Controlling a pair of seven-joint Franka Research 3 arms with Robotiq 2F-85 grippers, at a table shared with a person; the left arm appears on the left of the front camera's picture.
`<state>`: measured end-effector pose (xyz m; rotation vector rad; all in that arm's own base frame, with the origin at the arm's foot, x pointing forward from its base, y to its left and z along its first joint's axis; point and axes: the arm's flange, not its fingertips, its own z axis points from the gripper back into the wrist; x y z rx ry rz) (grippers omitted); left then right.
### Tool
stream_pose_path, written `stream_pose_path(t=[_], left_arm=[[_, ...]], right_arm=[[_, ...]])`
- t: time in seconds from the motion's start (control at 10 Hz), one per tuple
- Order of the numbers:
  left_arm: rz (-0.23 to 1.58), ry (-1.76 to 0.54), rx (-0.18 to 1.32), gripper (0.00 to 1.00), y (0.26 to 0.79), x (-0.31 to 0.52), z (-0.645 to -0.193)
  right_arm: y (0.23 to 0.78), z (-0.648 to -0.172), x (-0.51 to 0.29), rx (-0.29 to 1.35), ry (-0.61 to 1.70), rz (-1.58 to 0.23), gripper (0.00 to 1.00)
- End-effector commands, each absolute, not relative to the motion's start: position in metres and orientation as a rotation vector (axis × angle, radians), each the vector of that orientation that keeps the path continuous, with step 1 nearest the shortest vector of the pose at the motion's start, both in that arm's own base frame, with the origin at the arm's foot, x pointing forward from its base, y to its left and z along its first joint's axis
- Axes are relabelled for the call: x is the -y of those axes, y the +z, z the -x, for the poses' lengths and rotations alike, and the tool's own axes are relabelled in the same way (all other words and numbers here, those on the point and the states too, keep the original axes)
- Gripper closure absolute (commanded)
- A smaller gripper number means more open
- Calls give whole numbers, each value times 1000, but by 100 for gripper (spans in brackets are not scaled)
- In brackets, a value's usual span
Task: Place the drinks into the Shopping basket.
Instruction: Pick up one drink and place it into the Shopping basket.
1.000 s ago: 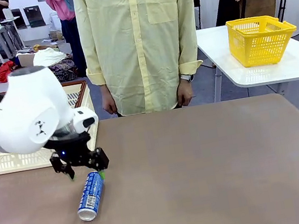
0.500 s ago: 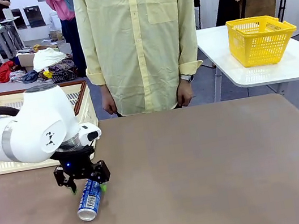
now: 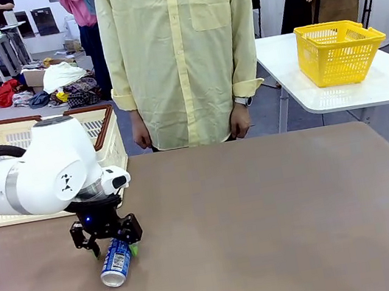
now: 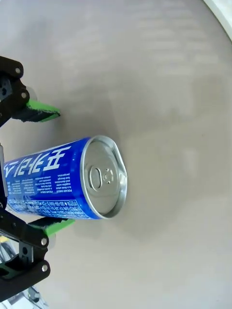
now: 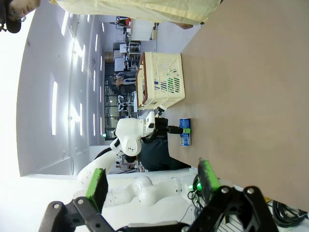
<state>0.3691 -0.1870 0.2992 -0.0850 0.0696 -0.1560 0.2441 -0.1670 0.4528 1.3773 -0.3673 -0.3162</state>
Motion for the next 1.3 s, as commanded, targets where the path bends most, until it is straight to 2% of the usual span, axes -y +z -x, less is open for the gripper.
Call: stream_pose_path(t=[0.0,0.1,0.9,1.2], left_arm=[[121,-182,-64,78,283,163,-320],[119,-188,-71,100,282,164,-320],[157,-220,-72,100,290,165,-321],[175,-287,47,100,361,175,-304]], right_arm=[[459,-247,167,370,-329,-1399,0],[459,-247,167,370,-329,-1399,0],[459,-247,167,370,-329,-1399,0],[459,-247,167,370,-329,-1399,0]])
